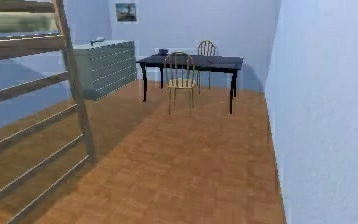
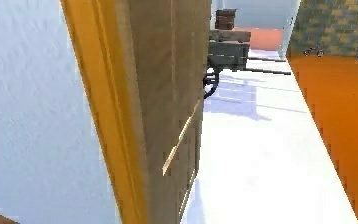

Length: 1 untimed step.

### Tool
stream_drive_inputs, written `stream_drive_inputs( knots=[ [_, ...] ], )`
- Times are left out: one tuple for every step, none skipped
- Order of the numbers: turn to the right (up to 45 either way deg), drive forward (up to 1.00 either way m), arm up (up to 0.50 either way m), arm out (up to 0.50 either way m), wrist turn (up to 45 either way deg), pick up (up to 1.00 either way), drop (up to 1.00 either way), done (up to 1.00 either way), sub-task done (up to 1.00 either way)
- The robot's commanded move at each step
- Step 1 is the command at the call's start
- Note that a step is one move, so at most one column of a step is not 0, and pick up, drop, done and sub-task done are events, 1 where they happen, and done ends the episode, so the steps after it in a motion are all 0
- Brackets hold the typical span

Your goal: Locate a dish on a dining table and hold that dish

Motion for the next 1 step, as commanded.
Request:
stream_drive_inputs(
  knots=[
    [18.0,0.0,0.0,0.0,0.0,0.0,0.0,0.0,0.0]
  ],
)
